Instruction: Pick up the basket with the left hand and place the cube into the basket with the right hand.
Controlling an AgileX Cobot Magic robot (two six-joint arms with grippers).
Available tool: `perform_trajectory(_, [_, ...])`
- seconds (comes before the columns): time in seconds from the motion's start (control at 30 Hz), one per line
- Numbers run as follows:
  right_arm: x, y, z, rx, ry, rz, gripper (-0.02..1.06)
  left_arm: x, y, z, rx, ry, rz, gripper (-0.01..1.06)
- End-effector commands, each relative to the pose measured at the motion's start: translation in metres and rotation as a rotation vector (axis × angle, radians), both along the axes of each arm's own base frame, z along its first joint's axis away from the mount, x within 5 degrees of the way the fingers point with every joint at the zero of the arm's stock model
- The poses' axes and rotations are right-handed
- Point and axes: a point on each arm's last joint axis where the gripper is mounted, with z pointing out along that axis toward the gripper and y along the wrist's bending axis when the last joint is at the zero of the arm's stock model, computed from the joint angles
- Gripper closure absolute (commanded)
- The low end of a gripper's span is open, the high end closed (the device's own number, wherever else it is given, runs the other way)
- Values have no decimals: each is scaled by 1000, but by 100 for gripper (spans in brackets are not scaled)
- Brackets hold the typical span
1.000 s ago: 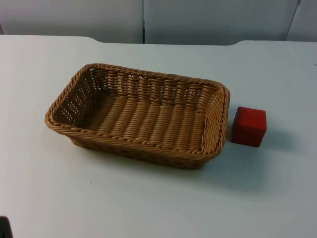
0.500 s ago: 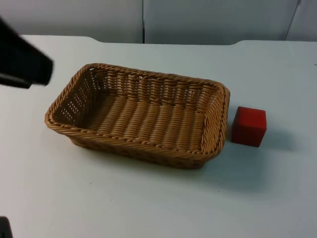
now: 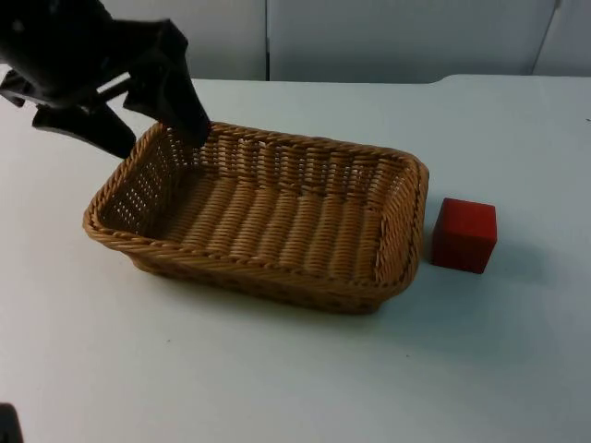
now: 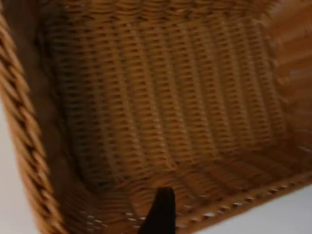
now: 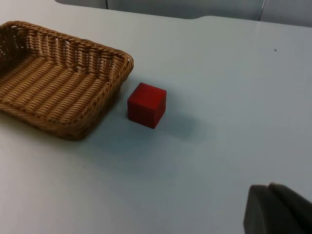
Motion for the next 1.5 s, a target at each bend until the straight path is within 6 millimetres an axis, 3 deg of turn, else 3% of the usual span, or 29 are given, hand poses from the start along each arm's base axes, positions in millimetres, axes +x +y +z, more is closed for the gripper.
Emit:
perform_trajectory(0.0, [1,0,0,0,-8,5,104,12,1,-8,72,-10,-3,28])
perform_trajectory(0.23, [1,0,0,0,-8,5,104,38,-6,-37,389,-102,-78,28])
perform_trajectory(0.4, [1,0,0,0,-8,5,104,43,-11,-50,431,-133,-99,28])
perform_trajectory(0.63, [1,0,0,0,-8,5,104,49,-12,-87,442,-109,-106,31])
perform_trajectory(0.7, [1,0,0,0,-8,5,104,50,-12,-97,445,-98,-108,41])
perform_trajectory(0.73, [1,0,0,0,-8,5,104,51,-13,-100,445,-102,-107,60])
perform_trajectory(0.77, [1,0,0,0,-8,5,104,51,-13,-100,445,-102,-107,60])
perform_trajectory(0.87, [1,0,0,0,-8,5,104,52,-12,-97,436,-109,-88,105])
perform_trajectory(1.1, [1,0,0,0,-8,5,104,53,-3,-72,364,-109,3,105])
perform_trajectory(1.37, [1,0,0,0,-8,5,104,50,28,-18,253,-120,147,105])
perform_trajectory(1.47, [1,0,0,0,-8,5,104,49,31,-11,216,-118,157,105])
